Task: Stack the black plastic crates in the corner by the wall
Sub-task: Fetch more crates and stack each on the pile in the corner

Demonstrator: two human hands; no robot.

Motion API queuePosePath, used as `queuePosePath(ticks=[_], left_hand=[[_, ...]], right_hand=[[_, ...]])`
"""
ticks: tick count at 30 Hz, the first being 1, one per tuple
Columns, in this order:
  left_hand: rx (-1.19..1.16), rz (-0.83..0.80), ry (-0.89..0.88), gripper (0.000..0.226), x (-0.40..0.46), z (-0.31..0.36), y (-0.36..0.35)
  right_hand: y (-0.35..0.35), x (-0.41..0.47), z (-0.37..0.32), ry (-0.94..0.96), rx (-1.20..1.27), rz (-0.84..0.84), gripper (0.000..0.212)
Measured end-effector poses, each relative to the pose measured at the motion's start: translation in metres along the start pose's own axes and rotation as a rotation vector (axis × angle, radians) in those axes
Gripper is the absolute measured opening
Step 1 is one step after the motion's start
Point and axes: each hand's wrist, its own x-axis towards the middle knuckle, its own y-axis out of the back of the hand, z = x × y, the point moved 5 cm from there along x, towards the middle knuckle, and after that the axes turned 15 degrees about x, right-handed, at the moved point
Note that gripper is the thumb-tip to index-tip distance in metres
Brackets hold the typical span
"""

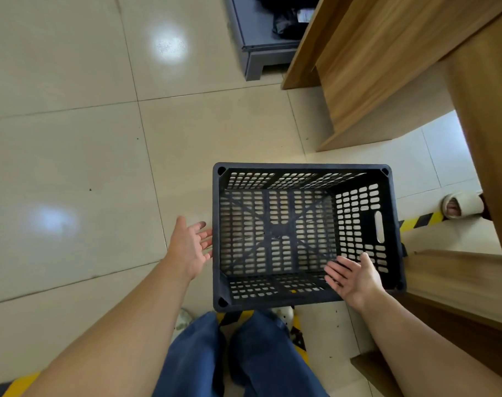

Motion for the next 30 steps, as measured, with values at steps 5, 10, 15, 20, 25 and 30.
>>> queuePosePath(ticks=[5, 10, 15, 20, 25, 30], left_hand=[[-0.033, 0.009, 0.019, 0.071, 0.001, 0.006, 0.009], [-0.007, 0.071, -0.002, 0.074, -0.001, 0.02, 0.043], [-0.026, 0.199, -0.034, 0.078, -0.013, 0.036, 0.104], [-0.047, 0.359, -0.093, 0.073, -0.038, 0.049, 0.169], [-0.057, 0.503, -0.125, 0.065, -0.058, 0.058, 0.22], [-0.054, 0.537, -0.094, 0.067, -0.062, 0.056, 0.238]], right_hand=[[-0.008, 0.0, 0.009, -0.019, -0.017, -0.015, 0.066], [-0.024, 0.0, 0.013, -0.019, -0.041, -0.039, 0.065], [-0.043, -0.002, 0.019, -0.031, -0.056, -0.049, 0.064], [-0.065, -0.011, 0.026, -0.046, -0.108, -0.074, 0.065], [-0.082, -0.018, 0.034, -0.018, -0.167, -0.064, 0.059], [-0.098, -0.017, 0.037, 0.06, -0.237, -0.011, 0.056]])
